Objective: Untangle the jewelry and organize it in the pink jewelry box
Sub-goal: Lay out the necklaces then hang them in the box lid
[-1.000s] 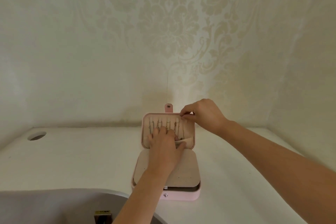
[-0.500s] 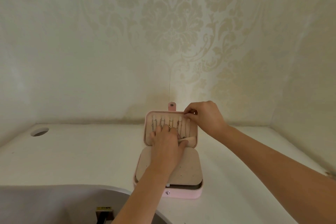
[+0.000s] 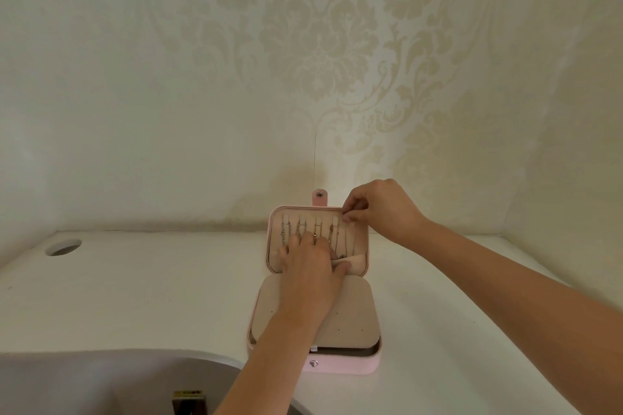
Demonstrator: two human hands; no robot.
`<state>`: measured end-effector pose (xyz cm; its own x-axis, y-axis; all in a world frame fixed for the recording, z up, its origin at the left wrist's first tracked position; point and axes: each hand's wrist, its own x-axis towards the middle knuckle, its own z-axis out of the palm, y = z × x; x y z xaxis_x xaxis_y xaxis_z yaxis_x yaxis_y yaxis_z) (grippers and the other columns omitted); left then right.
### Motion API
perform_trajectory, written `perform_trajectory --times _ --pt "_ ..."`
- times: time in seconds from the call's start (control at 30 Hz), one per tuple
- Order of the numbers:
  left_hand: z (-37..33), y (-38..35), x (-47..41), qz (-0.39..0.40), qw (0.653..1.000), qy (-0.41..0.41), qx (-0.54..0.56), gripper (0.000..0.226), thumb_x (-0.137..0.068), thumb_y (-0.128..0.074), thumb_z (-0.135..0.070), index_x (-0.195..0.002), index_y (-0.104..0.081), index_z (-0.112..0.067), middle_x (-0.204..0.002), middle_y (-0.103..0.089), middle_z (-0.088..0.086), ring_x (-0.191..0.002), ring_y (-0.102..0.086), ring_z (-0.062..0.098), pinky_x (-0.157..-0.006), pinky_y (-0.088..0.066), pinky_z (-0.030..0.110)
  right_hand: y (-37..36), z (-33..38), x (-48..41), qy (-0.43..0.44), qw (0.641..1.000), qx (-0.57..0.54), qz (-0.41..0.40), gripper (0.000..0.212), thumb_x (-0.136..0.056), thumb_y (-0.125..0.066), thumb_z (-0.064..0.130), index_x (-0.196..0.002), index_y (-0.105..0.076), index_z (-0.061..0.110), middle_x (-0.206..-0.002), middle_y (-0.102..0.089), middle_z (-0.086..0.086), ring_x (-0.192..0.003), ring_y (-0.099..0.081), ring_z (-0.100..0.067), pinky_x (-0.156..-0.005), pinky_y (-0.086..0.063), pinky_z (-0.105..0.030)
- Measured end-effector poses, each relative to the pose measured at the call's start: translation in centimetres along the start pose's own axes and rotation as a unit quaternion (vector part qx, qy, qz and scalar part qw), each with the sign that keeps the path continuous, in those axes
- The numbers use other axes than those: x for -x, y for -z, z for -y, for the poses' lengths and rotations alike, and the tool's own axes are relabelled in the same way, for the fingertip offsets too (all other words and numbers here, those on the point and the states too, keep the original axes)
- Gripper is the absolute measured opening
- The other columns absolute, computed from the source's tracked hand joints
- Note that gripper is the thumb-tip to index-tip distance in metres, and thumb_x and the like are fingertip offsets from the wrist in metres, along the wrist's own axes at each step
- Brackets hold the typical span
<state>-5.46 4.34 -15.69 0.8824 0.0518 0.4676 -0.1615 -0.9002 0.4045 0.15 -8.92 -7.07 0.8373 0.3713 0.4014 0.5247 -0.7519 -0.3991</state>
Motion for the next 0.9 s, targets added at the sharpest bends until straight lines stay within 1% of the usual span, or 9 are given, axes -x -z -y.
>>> perform_trajectory --times 0.1,0.23,0.3,0.37,0.43,0.5,0.6,0.73,0.9 --pt "0.0 0.1 0.0 0.0 1.0 -0.001 0.01 0.027 -0.088 -0.056 -0.046 -0.101 -0.06 -0.023 -0.11 -0.05 -0.004 -0.109 -0.038 0.018 -0.097 -0.025 0.033 -0.1 0.1 0.2 0.049 0.998 0.036 -0.024 0.009 -0.08 -0.068 0.012 -0.087 -0.074 0.014 -0.079 -0.073 0.0 -0.076 -0.067 -0.013 -0.072 -0.051 -0.026" --pt "0.1 0.1 0.2 -0.012 1.0 -0.005 0.018 0.027 -0.087 -0.058 -0.044 -0.1 -0.061 -0.02 -0.109 -0.053 -0.001 -0.107 -0.04 0.021 -0.097 -0.029 0.035 -0.3 0.0 0.7 0.147 0.973 0.175 -0.024 0.016 -0.091 -0.057 0.018 -0.099 -0.072 0.016 -0.08 -0.07 -0.003 -0.075 -0.062 -0.02 -0.066 -0.045 -0.029" --pt "0.1 0.2 0.2 -0.013 1.0 -0.006 0.018 0.028 -0.087 -0.058 -0.044 -0.101 -0.062 -0.02 -0.11 -0.053 -0.001 -0.108 -0.04 0.021 -0.098 -0.029 0.035 -0.4 -0.2 0.9 0.2 0.955 0.212 -0.051 0.016 -0.089 -0.057 0.016 -0.091 -0.073 0.015 -0.068 -0.067 -0.003 -0.064 -0.061 -0.021 -0.055 -0.048 -0.034" --pt "0.1 0.3 0.2 -0.01 1.0 -0.005 0.024 0.028 -0.088 -0.057 -0.044 -0.102 -0.061 -0.02 -0.111 -0.052 0.0 -0.109 -0.04 0.021 -0.099 -0.029 0.035 -0.6 -0.6 1.0 0.251 0.936 0.231 -0.083 0.019 -0.083 -0.055 0.019 -0.077 -0.072 0.014 -0.053 -0.06 0.001 -0.05 -0.056 -0.019 -0.04 -0.045 -0.029" --pt "0.1 0.3 0.2 -0.009 1.0 -0.008 0.02 0.028 -0.088 -0.057 -0.044 -0.102 -0.061 -0.02 -0.111 -0.052 0.0 -0.109 -0.04 0.021 -0.099 -0.029 0.035 -0.6 -1.3 0.9 0.279 0.924 0.25 -0.076 0.029 -0.085 -0.045 0.024 -0.075 -0.071 0.014 -0.051 -0.056 0.001 -0.048 -0.054 -0.018 -0.037 -0.043 -0.027" --pt "0.2 0.2 0.2 -0.016 1.0 -0.011 0.024 0.028 -0.088 -0.058 -0.043 -0.101 -0.062 -0.019 -0.11 -0.053 0.001 -0.108 -0.041 0.023 -0.098 -0.03 0.037 -0.4 -1.7 1.0 0.304 0.913 0.262 -0.07 0.031 -0.084 -0.042 0.022 -0.081 -0.072 0.013 -0.054 -0.057 0.001 -0.052 -0.055 -0.018 -0.039 -0.044 -0.027" --pt "0.2 0.1 0.2 -0.021 0.999 -0.011 0.027 0.029 -0.087 -0.059 -0.043 -0.102 -0.063 -0.018 -0.11 -0.054 0.002 -0.109 -0.042 0.024 -0.098 -0.03 0.037 -0.2 -2.1 1.2 0.322 0.901 0.284 -0.066 0.023 -0.074 -0.052 0.007 -0.086 -0.071 0.011 -0.059 -0.058 -0.001 -0.054 -0.056 -0.021 -0.039 -0.044 -0.027" --pt "0.2 0.2 0.2 -0.021 0.999 -0.012 0.031 0.029 -0.088 -0.059 -0.041 -0.103 -0.063 -0.017 -0.111 -0.054 0.004 -0.11 -0.042 0.025 -0.097 -0.029 0.038 -0.6 -2.6 1.1 0.318 0.9 0.295 -0.047 0.035 -0.061 -0.072 -0.009 -0.092 -0.07 0.007 -0.066 -0.063 -0.005 -0.061 -0.06 -0.024 -0.042 -0.049 -0.032" --pt "0.2 0.2 0.2 -0.01 1.0 -0.013 0.013 0.031 -0.09 -0.055 -0.041 -0.108 -0.061 -0.017 -0.114 -0.052 0.003 -0.112 -0.04 0.024 -0.101 -0.027 0.037 -1.1 -2.7 1.0 0.297 0.913 0.274 -0.06 0.041 -0.055 -0.079 -0.008 -0.092 -0.072 0.009 -0.063 -0.061 -0.003 -0.059 -0.06 -0.021 -0.042 -0.047 -0.025"
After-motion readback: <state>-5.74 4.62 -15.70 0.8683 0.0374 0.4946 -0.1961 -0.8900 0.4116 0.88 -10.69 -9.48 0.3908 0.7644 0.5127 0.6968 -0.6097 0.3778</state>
